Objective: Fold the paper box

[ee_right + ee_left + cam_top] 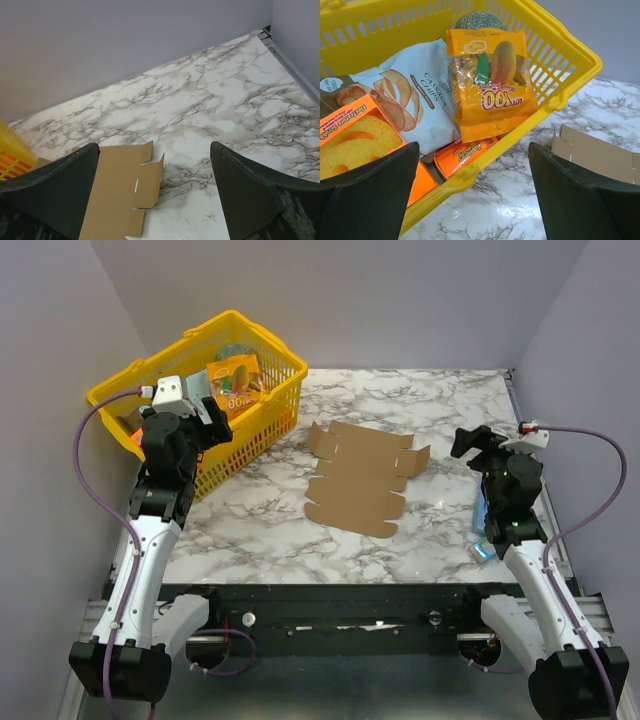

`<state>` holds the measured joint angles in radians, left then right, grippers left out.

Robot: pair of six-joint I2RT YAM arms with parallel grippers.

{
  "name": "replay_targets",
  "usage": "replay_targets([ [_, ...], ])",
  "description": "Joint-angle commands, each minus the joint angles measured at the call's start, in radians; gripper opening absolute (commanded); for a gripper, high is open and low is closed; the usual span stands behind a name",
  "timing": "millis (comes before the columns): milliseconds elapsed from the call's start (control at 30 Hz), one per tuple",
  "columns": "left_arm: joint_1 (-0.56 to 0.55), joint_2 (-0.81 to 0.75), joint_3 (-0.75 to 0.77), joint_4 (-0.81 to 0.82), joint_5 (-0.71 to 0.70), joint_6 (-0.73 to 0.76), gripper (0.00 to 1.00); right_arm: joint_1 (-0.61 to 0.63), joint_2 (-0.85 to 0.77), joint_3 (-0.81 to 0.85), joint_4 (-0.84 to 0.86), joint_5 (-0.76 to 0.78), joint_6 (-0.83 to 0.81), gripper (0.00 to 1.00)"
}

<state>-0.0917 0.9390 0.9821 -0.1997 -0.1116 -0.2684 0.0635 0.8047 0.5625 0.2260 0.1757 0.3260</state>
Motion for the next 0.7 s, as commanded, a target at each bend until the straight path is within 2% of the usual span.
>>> replay_targets([
  [0, 0.004, -0.009, 0.013, 0.013, 0.006, -0.014, 0.99, -0.004, 0.007, 0.05, -0.066, 0.001, 0.022, 1.0],
  [167, 0.004, 0.03, 0.026, -0.03, -0.074, -0.019, 0.99, -0.004, 0.062, 0.108, -0.134, -0.057, 0.034, 1.0],
  [367, -0.023, 0.075, 0.09, -0.044, 0.038, 0.023, 0.96, -0.002, 0.244, 0.233, -0.31, -0.198, 0.048, 0.98],
  [433, -0.097, 0.107, 0.156, -0.085, -0.006, 0.044, 0.96, -0.004, 0.342, 0.29, -0.369, -0.299, 0.036, 0.91],
  [500, -0.228, 0.17, 0.241, -0.121, -0.063, 0.105, 0.96, -0.005, 0.41, 0.322, -0.398, -0.332, 0.048, 0.9],
  [567, -0.301, 0.237, 0.289, -0.162, -0.089, 0.139, 0.96, -0.004, 0.494, 0.339, -0.416, -0.346, 0.053, 0.9],
  [633, -0.327, 0.267, 0.31, -0.155, -0.013, 0.133, 0.97, -0.005, 0.546, 0.364, -0.441, -0.332, 0.065, 0.89],
  [667, -0.326, 0.279, 0.297, -0.136, 0.088, 0.126, 0.97, -0.004, 0.594, 0.376, -0.454, -0.322, 0.07, 0.88],
])
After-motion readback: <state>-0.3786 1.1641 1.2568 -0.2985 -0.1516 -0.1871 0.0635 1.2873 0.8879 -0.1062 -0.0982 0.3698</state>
